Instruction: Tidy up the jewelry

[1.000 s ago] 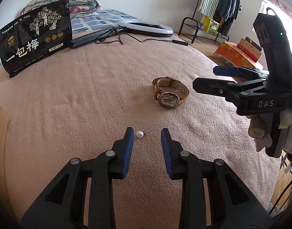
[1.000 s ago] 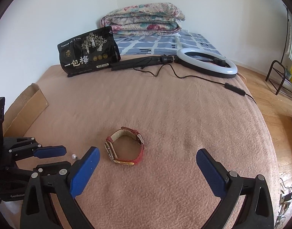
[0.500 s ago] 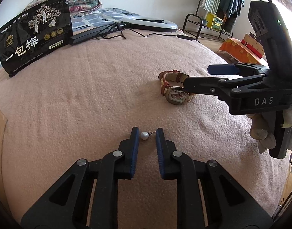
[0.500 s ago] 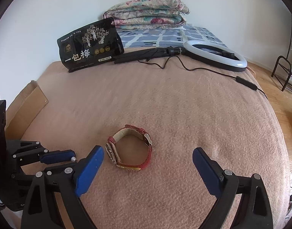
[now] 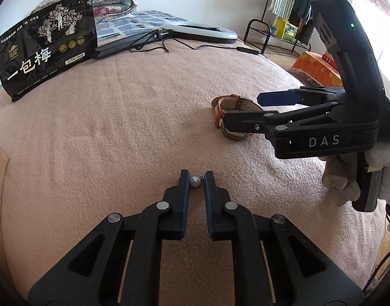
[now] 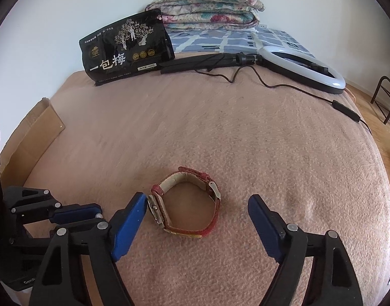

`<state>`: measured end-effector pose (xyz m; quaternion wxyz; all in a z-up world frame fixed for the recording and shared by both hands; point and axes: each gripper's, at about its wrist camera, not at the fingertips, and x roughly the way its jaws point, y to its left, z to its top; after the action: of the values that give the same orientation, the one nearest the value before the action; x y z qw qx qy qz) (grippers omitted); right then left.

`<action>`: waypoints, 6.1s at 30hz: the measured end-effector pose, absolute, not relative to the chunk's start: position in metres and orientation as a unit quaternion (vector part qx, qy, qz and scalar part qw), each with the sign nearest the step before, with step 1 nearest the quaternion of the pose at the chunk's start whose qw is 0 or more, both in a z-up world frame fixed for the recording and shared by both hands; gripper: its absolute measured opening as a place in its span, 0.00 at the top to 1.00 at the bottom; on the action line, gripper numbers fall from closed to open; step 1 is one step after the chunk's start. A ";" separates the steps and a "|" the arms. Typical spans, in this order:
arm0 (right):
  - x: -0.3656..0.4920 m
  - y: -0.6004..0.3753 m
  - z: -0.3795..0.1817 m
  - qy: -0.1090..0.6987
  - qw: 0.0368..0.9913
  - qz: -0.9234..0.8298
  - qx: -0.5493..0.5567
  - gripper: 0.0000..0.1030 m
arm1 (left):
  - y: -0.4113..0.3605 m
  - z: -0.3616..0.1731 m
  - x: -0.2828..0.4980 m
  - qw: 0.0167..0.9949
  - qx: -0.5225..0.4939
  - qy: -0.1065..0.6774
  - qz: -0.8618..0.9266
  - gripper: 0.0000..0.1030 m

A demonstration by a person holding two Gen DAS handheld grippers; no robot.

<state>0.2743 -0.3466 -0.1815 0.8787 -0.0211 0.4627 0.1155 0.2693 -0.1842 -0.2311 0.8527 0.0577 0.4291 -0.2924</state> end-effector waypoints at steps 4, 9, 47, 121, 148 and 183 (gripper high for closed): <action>0.276 -0.341 -0.185 0.470 0.873 0.125 -0.027 0.31 | -0.184 -0.231 0.269 0.853 0.058 0.429 -0.292 0.90; 0.276 -0.337 -0.187 0.472 0.872 0.130 -0.035 0.39 | -0.184 -0.231 0.270 0.853 0.058 0.428 -0.293 0.91; 0.225 -0.289 -0.090 0.404 0.900 0.150 -0.058 0.40 | -0.111 -0.143 0.224 0.896 0.015 0.359 -0.261 0.91; 0.303 -0.028 -0.114 0.417 0.863 0.272 -0.088 0.40 | 0.158 -0.146 0.268 0.932 -0.063 0.352 -0.065 0.91; 0.296 -0.023 -0.100 0.403 0.869 0.273 -0.089 0.31 | 0.155 -0.142 0.262 0.932 -0.065 0.351 -0.056 0.69; 0.211 -0.109 -0.032 0.344 0.914 0.201 -0.076 0.00 | 0.090 -0.058 0.148 0.960 -0.012 0.278 -0.024 0.08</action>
<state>0.2111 -0.1088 -0.0323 0.9143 -0.0759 0.3435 0.2006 0.1476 0.0901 -0.0580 0.9601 -0.0122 0.2785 -0.0241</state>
